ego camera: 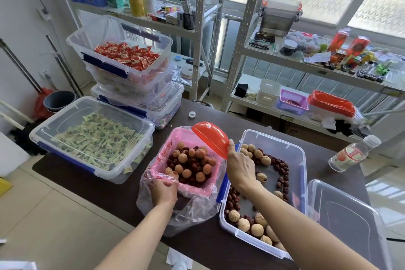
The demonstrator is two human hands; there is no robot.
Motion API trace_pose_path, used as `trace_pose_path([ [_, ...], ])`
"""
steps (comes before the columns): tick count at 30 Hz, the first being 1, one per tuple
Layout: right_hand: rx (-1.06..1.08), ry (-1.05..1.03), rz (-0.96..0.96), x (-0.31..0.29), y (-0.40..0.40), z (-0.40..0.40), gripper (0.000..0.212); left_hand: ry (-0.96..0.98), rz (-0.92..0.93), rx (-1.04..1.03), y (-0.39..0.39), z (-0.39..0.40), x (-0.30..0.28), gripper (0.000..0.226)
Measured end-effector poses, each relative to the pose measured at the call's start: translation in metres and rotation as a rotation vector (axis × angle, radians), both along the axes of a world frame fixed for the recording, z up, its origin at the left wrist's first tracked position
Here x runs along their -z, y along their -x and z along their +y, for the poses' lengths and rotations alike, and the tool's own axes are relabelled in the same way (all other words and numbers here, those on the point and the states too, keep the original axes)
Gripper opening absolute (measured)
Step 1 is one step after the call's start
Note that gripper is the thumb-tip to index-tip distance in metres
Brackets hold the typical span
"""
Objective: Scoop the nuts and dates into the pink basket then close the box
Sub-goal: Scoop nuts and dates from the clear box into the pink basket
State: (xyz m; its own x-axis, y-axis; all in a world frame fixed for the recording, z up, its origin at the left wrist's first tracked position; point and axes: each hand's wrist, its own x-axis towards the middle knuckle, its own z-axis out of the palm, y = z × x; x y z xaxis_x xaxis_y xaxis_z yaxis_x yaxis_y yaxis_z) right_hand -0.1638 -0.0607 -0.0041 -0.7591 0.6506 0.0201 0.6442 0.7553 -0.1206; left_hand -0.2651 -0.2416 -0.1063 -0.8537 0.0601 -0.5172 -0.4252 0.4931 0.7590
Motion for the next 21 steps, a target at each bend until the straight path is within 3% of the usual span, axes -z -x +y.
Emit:
trace_pose_path([
  [6,0.052,0.052,0.183,-0.008,-0.032,0.025,0.069,-0.065,0.049,0.131,-0.028,0.005,-0.031,0.014],
  [14,0.248,0.056,0.21,-0.005,-0.1,0.068,0.069,-0.157,0.108,0.359,-0.073,0.034,-0.054,0.007],
  [21,0.25,-0.03,-0.051,0.008,-0.158,0.084,0.062,0.013,0.173,0.606,-0.104,0.046,-0.049,0.022],
])
